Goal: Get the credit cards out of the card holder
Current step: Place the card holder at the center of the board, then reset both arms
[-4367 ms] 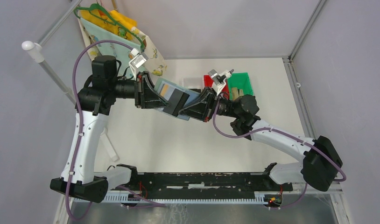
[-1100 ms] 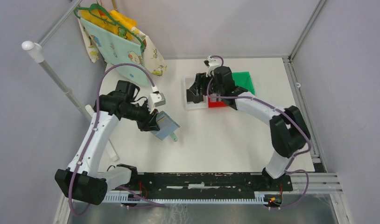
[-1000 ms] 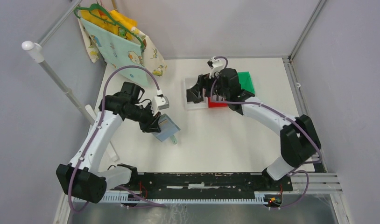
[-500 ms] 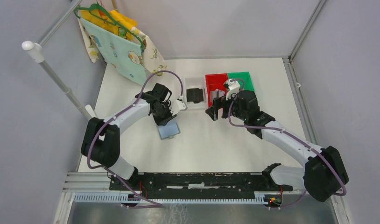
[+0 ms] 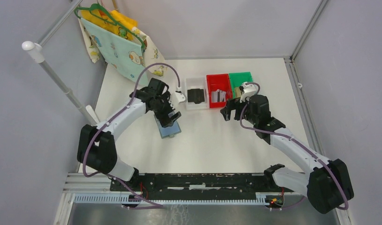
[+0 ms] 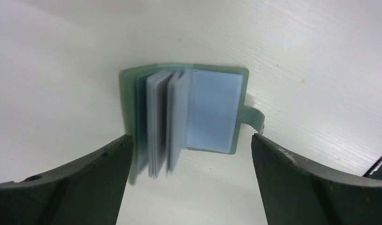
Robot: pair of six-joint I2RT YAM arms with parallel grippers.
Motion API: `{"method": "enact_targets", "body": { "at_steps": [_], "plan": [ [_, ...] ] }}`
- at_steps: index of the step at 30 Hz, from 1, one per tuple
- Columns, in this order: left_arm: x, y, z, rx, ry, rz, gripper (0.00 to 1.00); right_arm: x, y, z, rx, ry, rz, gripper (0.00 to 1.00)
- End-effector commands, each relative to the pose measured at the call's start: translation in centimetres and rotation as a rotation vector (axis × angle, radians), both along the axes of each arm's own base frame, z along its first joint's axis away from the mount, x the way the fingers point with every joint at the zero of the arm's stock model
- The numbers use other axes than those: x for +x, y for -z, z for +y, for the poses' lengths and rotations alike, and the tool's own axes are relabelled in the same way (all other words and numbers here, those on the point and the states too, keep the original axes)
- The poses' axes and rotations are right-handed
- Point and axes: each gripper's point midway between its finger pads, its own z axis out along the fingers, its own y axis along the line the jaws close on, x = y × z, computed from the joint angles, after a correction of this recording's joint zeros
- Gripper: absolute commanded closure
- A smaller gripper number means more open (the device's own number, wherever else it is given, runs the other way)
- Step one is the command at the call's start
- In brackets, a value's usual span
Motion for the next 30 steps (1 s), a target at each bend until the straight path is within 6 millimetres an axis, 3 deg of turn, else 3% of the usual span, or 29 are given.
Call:
{"method": "enact_targets", "body": {
  "at_steps": [1,3,6,7,9,13,16,22,27,30],
  "plan": [
    [2.8,-6.2,0.3,-0.257,-0.186,-0.017,0.0,1.4,-0.9,-5.5,-0.084,0.256,-0.091,0.02],
    [5.4,-6.6,3.4,-0.31,-0.317,-0.039,0.0,1.3,-0.1,-8.8,-0.159,0.402,-0.101,0.02],
    [8.9,-5.7,9.2,-0.291,-0.512,-0.134,0.0,0.3,1.0,-14.0,-0.249,0.642,-0.127,0.02],
    [9.6,-5.3,11.4,-0.283,-0.57,-0.166,0.0,-0.3,1.3,-15.7,-0.271,0.728,-0.151,0.02],
    [9.9,-3.9,13.6,-0.262,-0.636,-0.2,0.0,-1.6,2.1,-18.5,-0.294,0.865,-0.207,0.02],
    [9.7,-0.9,14.7,-0.324,-0.692,-0.18,0.0,-4.1,3.7,-22.3,-0.374,1.037,-0.295,0.02],
    [10.4,-0.1,15.4,-0.356,-0.719,-0.241,0.0,-5.5,4.2,-24.4,-0.434,1.138,-0.316,0.02],
    [12.0,1.5,16.8,-0.421,-0.81,-0.303,0.0,-6.7,5.6,-26.7,-0.426,1.253,-0.31,0.02],
    [13.9,-0.1,17.9,-0.506,-0.859,-0.382,0.0,-7.7,6.1,-27.7,-0.458,1.259,-0.362,0.02],
    [14.1,-1.2,18.1,-0.576,-0.882,-0.444,0.0,-8.0,6.3,-28.0,-0.518,1.237,-0.369,0.02]
  ]
}}
